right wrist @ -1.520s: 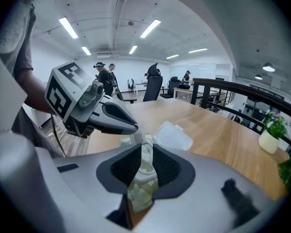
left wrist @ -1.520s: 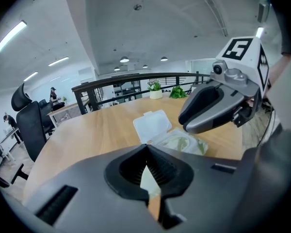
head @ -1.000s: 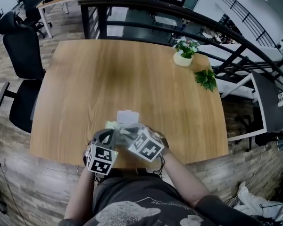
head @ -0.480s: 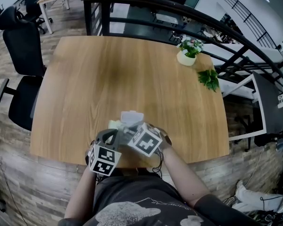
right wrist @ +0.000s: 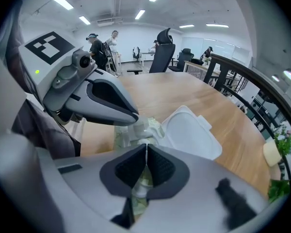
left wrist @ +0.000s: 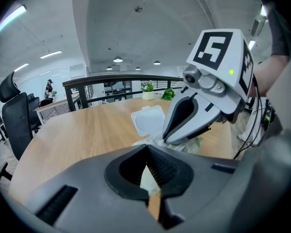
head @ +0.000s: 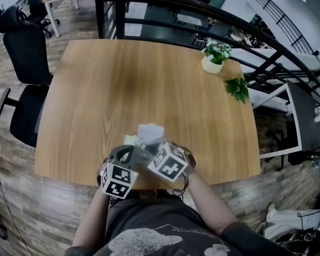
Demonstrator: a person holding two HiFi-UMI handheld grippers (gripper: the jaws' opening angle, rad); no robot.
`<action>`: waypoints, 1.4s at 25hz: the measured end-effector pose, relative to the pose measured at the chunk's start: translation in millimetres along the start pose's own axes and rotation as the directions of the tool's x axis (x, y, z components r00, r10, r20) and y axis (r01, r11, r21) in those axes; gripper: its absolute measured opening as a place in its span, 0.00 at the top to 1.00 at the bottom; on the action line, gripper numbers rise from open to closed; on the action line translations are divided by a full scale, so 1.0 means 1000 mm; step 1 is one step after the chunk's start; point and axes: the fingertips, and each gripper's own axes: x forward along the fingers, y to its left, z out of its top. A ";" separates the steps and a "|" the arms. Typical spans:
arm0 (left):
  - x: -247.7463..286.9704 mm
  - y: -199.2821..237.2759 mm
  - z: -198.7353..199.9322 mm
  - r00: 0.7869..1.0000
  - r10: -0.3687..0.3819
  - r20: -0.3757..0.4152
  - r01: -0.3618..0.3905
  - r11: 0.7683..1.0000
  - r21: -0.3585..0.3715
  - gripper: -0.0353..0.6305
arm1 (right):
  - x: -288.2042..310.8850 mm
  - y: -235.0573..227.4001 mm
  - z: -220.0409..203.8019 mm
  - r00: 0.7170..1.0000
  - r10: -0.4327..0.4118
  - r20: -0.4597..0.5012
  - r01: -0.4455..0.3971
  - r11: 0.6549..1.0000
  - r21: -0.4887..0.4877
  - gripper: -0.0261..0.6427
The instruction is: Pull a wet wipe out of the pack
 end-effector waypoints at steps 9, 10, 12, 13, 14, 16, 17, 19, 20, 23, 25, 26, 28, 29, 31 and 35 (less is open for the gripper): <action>0.001 0.001 0.000 1.000 0.010 -0.007 -0.010 1.000 0.001 0.93 | -0.016 -0.002 0.011 0.995 -0.036 0.088 0.037 0.999 -0.010 0.92; 0.001 0.002 0.000 1.000 0.012 -0.008 -0.012 1.000 -0.001 0.93 | -0.018 -0.002 0.012 0.995 -0.038 0.094 0.039 0.999 -0.009 0.92; 0.001 0.002 0.001 1.000 0.017 -0.012 -0.017 1.000 -0.003 0.93 | -0.024 -0.004 0.014 0.993 -0.041 0.114 0.041 0.999 0.000 0.92; 0.001 0.002 0.001 1.000 0.019 -0.014 -0.019 1.000 -0.004 0.93 | -0.027 -0.005 0.015 0.991 -0.043 0.125 0.043 0.999 0.006 0.92; 0.002 0.001 0.000 1.000 0.023 -0.015 -0.023 1.000 -0.005 0.93 | -0.030 -0.006 0.015 0.990 -0.045 0.136 0.044 0.999 0.010 0.92; 0.002 0.001 0.000 0.999 0.030 -0.018 -0.031 1.000 -0.007 0.93 | -0.036 -0.007 0.017 0.986 -0.050 0.157 0.049 0.999 0.011 0.92; 0.002 0.002 0.000 0.999 0.035 -0.020 -0.035 0.999 -0.008 0.93 | -0.039 -0.008 0.018 0.984 -0.054 0.170 0.053 0.999 0.012 0.92; 0.002 0.002 0.000 0.999 0.043 -0.026 -0.043 0.999 -0.008 0.93 | -0.048 -0.011 0.021 0.978 -0.063 0.199 0.059 0.998 0.023 0.92; 0.002 0.002 0.000 0.998 0.047 -0.029 -0.047 0.999 -0.008 0.93 | -0.054 -0.014 0.023 0.974 -0.067 0.215 0.061 0.998 0.032 0.92; 0.001 0.001 0.001 0.997 0.062 -0.037 -0.063 0.998 -0.012 0.93 | -0.072 -0.020 0.026 0.963 -0.079 0.259 0.071 0.997 0.044 0.92; 0.001 0.001 0.001 0.996 0.077 -0.039 -0.078 0.997 -0.016 0.93 | -0.083 -0.025 0.024 0.957 -0.091 0.276 0.082 0.996 0.045 0.92; 0.000 0.000 0.002 0.996 0.086 -0.039 -0.086 0.996 -0.017 0.93 | -0.087 -0.027 0.022 0.954 -0.097 0.283 0.087 0.995 0.048 0.92; -0.002 -0.001 0.006 0.994 0.104 -0.036 -0.104 0.994 -0.020 0.93 | -0.096 -0.030 0.016 0.950 -0.103 0.295 0.090 0.994 0.057 0.92; -0.003 -0.002 0.008 0.993 0.113 -0.035 -0.113 0.993 -0.021 0.93 | -0.099 -0.032 0.012 0.948 -0.104 0.300 0.090 0.994 0.061 0.92; -0.005 -0.005 0.012 0.991 0.132 -0.030 -0.133 0.991 -0.024 0.93 | -0.105 -0.034 0.003 0.946 -0.106 0.307 0.089 0.994 0.068 0.92; -0.007 -0.016 0.022 0.985 0.169 -0.014 -0.170 0.985 -0.043 0.92 | -0.117 -0.037 -0.016 0.940 -0.099 0.326 0.079 0.994 0.075 0.92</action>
